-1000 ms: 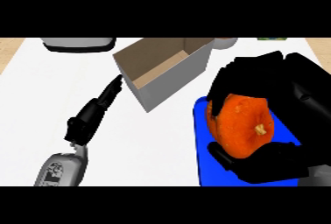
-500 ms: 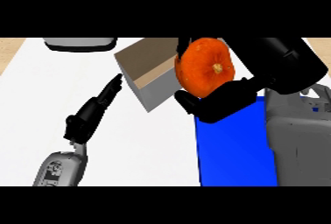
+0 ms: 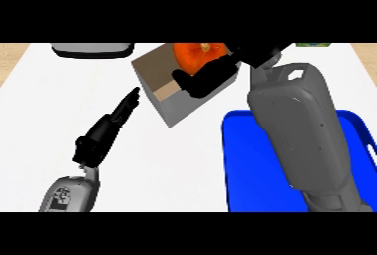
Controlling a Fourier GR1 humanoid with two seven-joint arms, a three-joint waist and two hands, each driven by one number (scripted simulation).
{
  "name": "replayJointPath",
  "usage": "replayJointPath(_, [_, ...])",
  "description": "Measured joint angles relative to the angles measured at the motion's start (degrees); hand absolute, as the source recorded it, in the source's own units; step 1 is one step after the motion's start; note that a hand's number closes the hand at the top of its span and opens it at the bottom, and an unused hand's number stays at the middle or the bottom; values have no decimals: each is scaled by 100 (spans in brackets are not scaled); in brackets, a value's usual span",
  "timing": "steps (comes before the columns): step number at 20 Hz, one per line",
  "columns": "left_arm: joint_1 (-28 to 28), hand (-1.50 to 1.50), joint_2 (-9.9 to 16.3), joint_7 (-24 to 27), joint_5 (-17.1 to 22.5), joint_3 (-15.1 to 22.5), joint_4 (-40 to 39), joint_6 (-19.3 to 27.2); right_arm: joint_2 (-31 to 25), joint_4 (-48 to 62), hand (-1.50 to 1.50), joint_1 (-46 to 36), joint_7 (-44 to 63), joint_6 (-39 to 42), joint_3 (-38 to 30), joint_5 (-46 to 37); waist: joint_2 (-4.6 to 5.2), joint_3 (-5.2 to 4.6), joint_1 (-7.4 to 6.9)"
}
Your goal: Pick the squash from the tray and place it in the cardboard box
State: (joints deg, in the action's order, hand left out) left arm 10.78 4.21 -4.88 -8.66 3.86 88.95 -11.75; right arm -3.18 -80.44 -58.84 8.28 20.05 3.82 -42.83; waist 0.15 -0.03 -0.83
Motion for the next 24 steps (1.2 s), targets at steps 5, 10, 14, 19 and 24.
replayJointPath(5, [77,0,-42,57,-83,32,-119,37,115,1143,150,-158,-536,-709,235,-503,12,0,-14])
replayJointPath(10, [87,0,-115,-75,-119,106,24,64,253,2385,150,-365,-833,-1361,328,-642,22,0,-61])
replayJointPath(14, [158,0,-129,23,-105,89,-135,36,293,3207,-150,-548,-699,-1442,191,-204,37,-1,-103])
replayJointPath(19, [89,0,-157,-22,-149,164,-45,63,273,4197,-150,-774,-1097,-1622,-12,255,18,7,-128])
replayJointPath(24, [144,0,-139,-61,-121,124,-26,36,296,4580,-150,-884,-1593,-1915,-494,1024,46,6,-159])
